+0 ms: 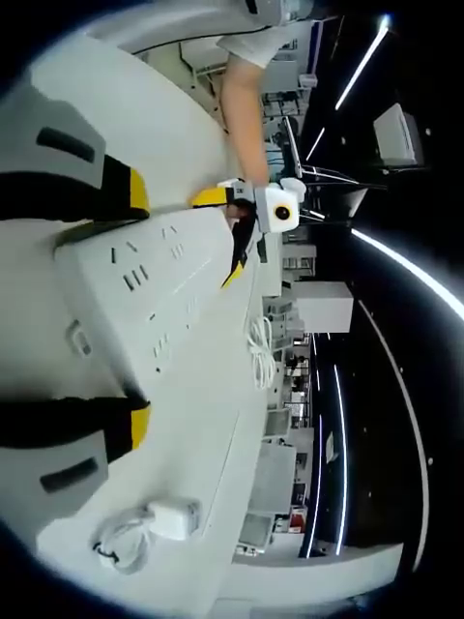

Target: Straighten the power strip on the desk, plug the charger into it

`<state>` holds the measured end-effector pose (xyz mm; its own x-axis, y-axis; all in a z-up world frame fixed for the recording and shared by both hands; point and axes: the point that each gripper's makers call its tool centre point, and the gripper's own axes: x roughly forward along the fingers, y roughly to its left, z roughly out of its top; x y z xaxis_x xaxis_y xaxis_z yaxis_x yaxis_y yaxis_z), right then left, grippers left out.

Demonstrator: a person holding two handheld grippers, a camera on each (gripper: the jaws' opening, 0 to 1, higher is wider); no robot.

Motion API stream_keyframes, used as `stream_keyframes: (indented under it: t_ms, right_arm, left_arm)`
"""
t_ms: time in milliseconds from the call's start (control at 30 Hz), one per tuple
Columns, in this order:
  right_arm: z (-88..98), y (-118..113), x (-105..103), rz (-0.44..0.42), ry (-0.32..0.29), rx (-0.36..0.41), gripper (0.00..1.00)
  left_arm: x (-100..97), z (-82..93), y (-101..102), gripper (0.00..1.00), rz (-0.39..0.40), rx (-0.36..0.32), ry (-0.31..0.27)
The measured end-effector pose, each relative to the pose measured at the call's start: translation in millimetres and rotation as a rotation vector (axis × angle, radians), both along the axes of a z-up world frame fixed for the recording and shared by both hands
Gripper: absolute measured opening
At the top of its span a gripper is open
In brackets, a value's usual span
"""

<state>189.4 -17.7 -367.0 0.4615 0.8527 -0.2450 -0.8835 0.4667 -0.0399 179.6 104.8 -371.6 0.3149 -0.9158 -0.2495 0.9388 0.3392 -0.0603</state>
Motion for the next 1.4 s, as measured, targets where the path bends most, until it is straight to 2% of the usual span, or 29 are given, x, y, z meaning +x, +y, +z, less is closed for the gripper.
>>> stream_keyframes:
  t_ms: [400,567,600,633,667,800,833,1000,1100,1400]
  right_arm:
    - [-0.3,0,2,-0.016,-0.001,-0.005,0.75]
    - [7.3,-3,8,-0.025,-0.068,-0.014,0.82]
    - [15.7,-2,9,-0.024,-0.079,0.026,0.82]
    - [25.6,-3,10,-0.041,-0.068,0.097,0.81]
    - [30.7,-6,12,-0.055,-0.075,0.124,0.78]
    - [33.9,-11,16,-0.073,-0.062,0.144,0.78]
    - [33.8,-11,16,-0.075,-0.061,0.144,0.78]
    - [34.7,-10,15,-0.072,-0.085,0.132,0.76]
    - [39.1,-12,17,-0.081,-0.101,0.15,0.75]
    - [41.3,-17,24,-0.112,-0.099,0.159,0.75]
  left_arm:
    - [1.4,1.2,5,0.71,0.009,0.0,-0.012]
    - [1.6,4.7,5,0.71,0.013,-0.023,0.002]
    - [1.7,5.0,5,0.71,0.014,-0.025,0.002]
    - [1.7,4.8,5,0.71,0.014,-0.024,0.003]
    - [1.2,4.5,5,0.7,0.012,-0.022,0.002]
    - [-0.2,0.7,4,0.7,0.009,0.002,-0.01]
    - [-1.0,-1.3,4,0.7,0.013,0.008,0.002]
    - [2.5,-0.8,4,0.69,0.01,0.005,-0.007]
    - [4.0,-0.4,3,0.69,0.009,0.001,-0.004]
    - [5.7,-0.4,1,0.69,0.008,0.001,-0.005]
